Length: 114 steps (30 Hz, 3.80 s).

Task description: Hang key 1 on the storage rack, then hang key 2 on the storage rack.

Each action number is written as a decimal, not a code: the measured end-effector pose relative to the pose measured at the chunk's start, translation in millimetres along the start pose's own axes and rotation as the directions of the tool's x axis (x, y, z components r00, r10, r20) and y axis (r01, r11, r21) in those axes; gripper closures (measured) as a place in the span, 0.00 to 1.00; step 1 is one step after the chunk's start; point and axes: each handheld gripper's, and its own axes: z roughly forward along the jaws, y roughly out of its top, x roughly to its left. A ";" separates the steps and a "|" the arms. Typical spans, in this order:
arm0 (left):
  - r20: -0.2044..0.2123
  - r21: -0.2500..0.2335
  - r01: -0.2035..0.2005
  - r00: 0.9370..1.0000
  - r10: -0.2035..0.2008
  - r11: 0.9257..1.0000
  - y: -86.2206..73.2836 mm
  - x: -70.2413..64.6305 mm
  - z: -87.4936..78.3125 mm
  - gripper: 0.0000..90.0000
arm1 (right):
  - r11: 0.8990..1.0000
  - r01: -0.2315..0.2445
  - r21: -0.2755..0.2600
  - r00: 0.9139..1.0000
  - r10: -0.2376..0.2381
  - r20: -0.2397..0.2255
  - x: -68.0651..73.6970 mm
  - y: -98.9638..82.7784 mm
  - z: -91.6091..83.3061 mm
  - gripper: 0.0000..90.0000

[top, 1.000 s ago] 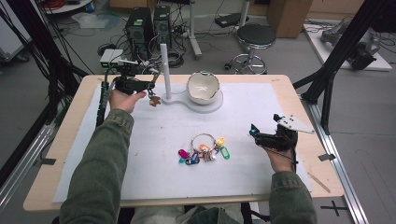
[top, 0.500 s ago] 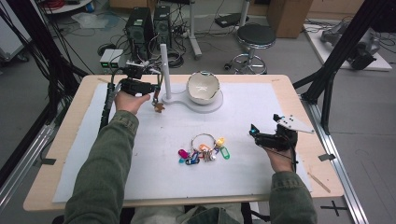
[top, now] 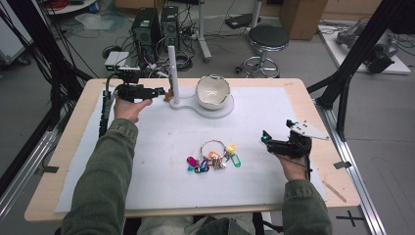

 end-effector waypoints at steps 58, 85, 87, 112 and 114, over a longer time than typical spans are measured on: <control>-0.063 -0.104 -0.067 0.996 0.061 0.992 -59.8 11.0 -80.2 0.21 | 1.000 0.007 0.004 1.000 -0.007 0.002 2.2 0.1 -0.4 0.01; -0.074 -0.093 0.032 0.996 -0.039 0.995 -109.4 25.2 -96.2 0.02 | 1.000 0.009 0.009 1.000 -0.009 -0.001 2.9 -0.1 -0.1 0.01; -0.077 -0.100 0.045 0.996 -0.053 0.994 -114.6 27.9 -98.6 0.02 | 1.000 0.014 0.007 1.000 -0.014 -0.001 3.0 -0.1 0.2 0.01; -0.082 -0.109 0.049 0.995 -0.058 0.993 -141.0 33.8 -116.2 0.02 | 0.995 0.048 0.083 0.990 -0.037 -0.136 26.8 6.3 9.7 0.01; -0.081 -0.110 0.054 0.995 -0.063 0.992 -142.6 34.5 -116.8 0.02 | 0.994 0.054 0.093 0.988 -0.040 -0.148 29.6 6.3 10.6 0.01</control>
